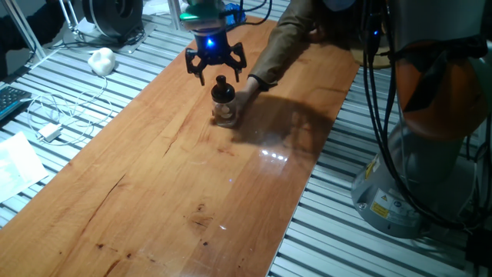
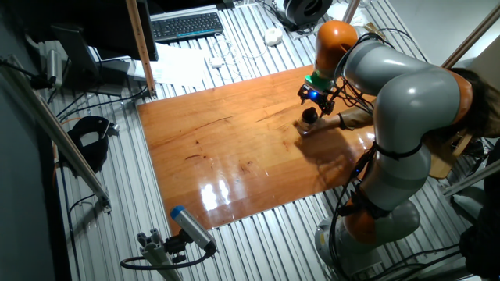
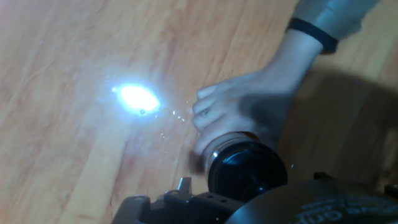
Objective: Unscrew the lid from the jar
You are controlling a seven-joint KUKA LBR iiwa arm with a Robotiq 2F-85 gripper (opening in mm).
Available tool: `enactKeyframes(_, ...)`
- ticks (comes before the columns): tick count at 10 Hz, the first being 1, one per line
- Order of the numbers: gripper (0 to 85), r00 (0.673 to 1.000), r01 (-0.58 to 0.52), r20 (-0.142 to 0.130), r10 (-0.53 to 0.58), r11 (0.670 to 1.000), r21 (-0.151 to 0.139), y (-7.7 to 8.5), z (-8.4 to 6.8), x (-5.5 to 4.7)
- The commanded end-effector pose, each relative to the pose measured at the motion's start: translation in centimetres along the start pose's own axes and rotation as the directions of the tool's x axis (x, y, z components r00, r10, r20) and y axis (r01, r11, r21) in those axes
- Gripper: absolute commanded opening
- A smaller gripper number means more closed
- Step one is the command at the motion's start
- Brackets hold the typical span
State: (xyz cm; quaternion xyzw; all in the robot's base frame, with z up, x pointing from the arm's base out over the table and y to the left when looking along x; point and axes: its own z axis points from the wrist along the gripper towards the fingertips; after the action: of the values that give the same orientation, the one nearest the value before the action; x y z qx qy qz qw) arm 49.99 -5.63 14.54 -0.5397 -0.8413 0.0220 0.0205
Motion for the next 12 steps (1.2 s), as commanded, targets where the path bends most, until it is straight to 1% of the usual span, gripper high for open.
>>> enactKeyframes(1, 85.0, 0.829, -0.558, -0.034, 0.558, 0.83, 0.004, 0.0, 0.1, 0.0)
enactKeyframes(4, 85.0, 0.819, -0.573, -0.036, 0.573, 0.82, 0.006, -0.1, 0.2, 0.1)
enactKeyframes(6, 85.0, 0.817, -0.576, -0.038, 0.575, 0.818, 0.002, -0.2, 0.6, 0.1)
enactKeyframes(9, 85.0, 0.814, -0.58, -0.032, 0.579, 0.815, 0.0, -0.2, 1.1, 0.4)
enactKeyframes(10, 85.0, 0.817, -0.576, -0.032, 0.576, 0.817, -0.001, -0.2, 1.4, 0.2)
enactKeyframes(12, 85.0, 0.823, -0.567, -0.024, 0.567, 0.823, 0.004, 0.1, 1.8, 0.0)
